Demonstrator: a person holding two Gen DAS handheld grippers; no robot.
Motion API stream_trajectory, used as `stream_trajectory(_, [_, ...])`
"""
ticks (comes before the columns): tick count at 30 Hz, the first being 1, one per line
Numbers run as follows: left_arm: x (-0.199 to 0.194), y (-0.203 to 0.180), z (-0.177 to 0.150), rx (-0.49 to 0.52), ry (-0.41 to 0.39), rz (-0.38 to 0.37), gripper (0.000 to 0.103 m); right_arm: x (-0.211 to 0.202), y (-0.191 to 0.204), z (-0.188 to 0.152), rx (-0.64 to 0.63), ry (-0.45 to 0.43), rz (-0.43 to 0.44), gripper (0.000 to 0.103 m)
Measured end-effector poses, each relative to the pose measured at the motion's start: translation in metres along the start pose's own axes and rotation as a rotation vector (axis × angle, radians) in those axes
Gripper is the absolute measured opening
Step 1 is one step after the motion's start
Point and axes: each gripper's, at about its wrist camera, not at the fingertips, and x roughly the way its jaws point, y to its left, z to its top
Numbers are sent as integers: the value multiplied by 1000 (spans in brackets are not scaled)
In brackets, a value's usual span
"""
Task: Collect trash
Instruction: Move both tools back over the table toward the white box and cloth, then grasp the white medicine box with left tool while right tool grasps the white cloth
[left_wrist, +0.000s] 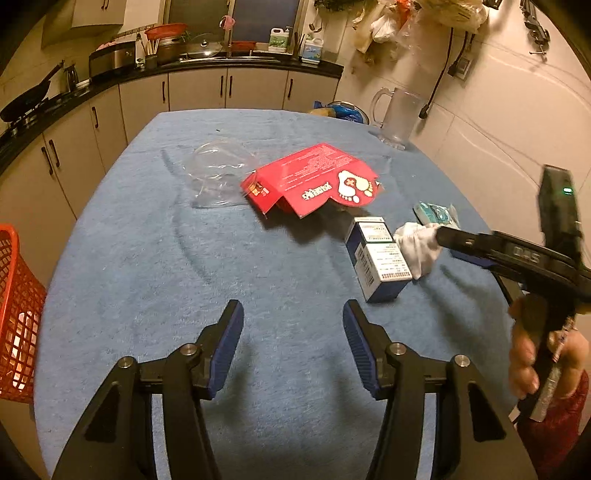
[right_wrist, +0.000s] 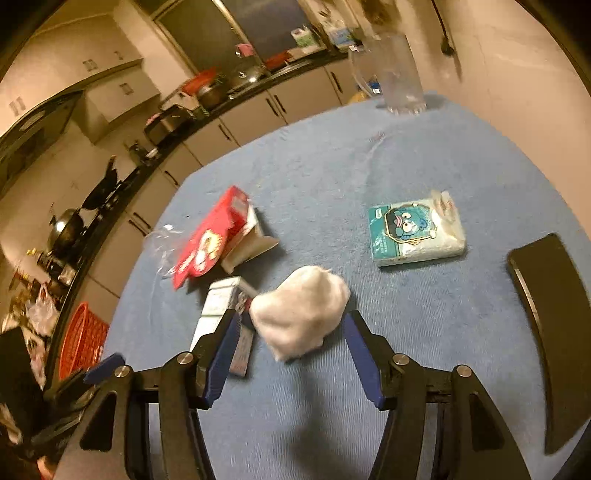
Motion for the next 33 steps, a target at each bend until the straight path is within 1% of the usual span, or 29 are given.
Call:
stream_trajectory(3, [3,-1,7,-10,10,-5,59,19,-8,6,46,37,26,63])
stream_trajectory(4, [4,-2,9,-13,13,-14,60,23,-9,6,44,44,30,60])
stream_trajectory(5, [4,-3,11,-18,17,-23,61,25,-11,6,52,46,32,54])
stream_trajectory(6, [6,-5,14,-24,23,-36,62,27,-14,4,62,50,44,43])
stream_trajectory(7, [7,-8,16,-22,25,-43,62,27,-16,4,62,53,63,36])
stream_trajectory(8, [9,-12,18,-17,29,-45,64,25,-19,3,62,50,84,34])
stream_trajectory(10, [15,-21,23,-8,33,-53,66,16,-25,2,65,27,96,33])
stream_trajectory(12, [21,-32,27,0,41,-65,69,0,-30,0,60,-18,73,33])
stream_trajectory(16, [38,-57,35,36,64,-76,70,-25,-40,-4,59,-77,47,33])
stream_trajectory(20, [58,-75,37,62,98,-62,70,-41,-49,-7,73,-111,35,33])
stream_trajectory(25, [77,-85,39,84,112,-6,70,-50,-54,-10,75,-116,57,33])
stream_trajectory(26, [80,-87,40,86,115,-1,68,-51,-54,-10,75,-117,60,33])
stream_trajectory(27, [82,-88,41,86,112,-5,61,-52,-54,-11,73,-118,65,33])
stream_trajectory(28, [84,-88,40,91,116,-3,57,-50,-52,-9,71,-117,69,33])
stream_trajectory(30, [87,-86,38,97,127,2,41,-50,-51,-9,68,-114,80,33])
stream_trajectory(31, [88,-84,36,99,129,-3,37,-50,-51,-10,66,-114,84,33])
stream_trajectory(33, [86,-82,34,101,123,-8,36,-50,-49,-11,58,-115,87,33])
